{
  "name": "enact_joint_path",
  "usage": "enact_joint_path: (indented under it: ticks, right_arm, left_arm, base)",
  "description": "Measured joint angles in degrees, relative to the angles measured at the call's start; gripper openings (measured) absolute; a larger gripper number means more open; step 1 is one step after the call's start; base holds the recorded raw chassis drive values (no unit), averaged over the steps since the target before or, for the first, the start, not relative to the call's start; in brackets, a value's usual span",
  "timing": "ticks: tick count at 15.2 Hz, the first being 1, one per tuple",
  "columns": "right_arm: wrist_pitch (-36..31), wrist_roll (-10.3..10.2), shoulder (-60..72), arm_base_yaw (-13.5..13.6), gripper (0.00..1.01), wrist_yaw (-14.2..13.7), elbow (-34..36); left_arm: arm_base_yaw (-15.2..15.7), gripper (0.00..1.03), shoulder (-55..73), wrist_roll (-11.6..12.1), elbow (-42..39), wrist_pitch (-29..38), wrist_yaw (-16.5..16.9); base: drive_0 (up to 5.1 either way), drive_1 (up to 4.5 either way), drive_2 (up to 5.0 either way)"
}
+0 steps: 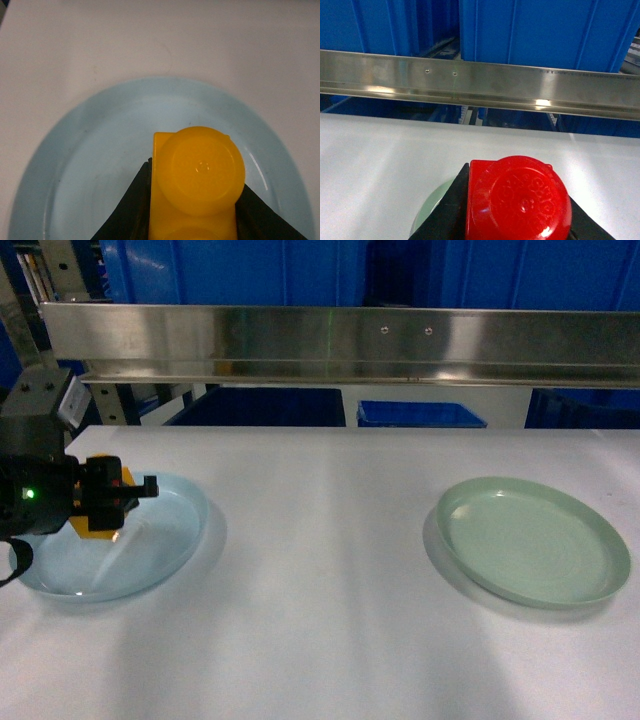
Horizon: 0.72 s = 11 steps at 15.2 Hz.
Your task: Sort and place red and yellow blocks in left bins
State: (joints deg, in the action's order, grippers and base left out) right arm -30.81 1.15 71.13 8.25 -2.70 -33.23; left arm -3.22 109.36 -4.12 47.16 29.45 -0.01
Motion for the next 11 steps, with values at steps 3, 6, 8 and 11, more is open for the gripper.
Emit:
enact_joint_path:
  ticks: [3, 6, 8, 11]
  right_arm:
    - [0.0, 0.0, 0.0, 0.0, 0.27, 0.0, 0.0]
    - [0.0, 0.0, 0.0, 0.0, 0.27, 0.0, 0.0]
    - [0.0, 0.0, 0.0, 0.0, 0.27, 0.0, 0.0]
    - [0.0, 0.0, 0.0, 0.0, 0.27, 0.0, 0.0]
  left_arm:
    - [1.3, 0.28, -16.2, 3.0, -3.4, -1.8, 2.8]
    - [1.4, 0.28, -24.2, 3.1, -3.5, -4.1, 4.3]
    - [1.4, 0.28, -26.6, 3.1, -3.7, -5.2, 4.5]
    - [0.5, 0.28, -29.5, 4.7, -5.0, -3.0, 4.2]
  base:
    - [0.0, 0.00, 0.0]
    - [0.0, 0.00, 0.0]
    - [0.0, 0.00, 0.0]
    - [0.0, 0.00, 0.0]
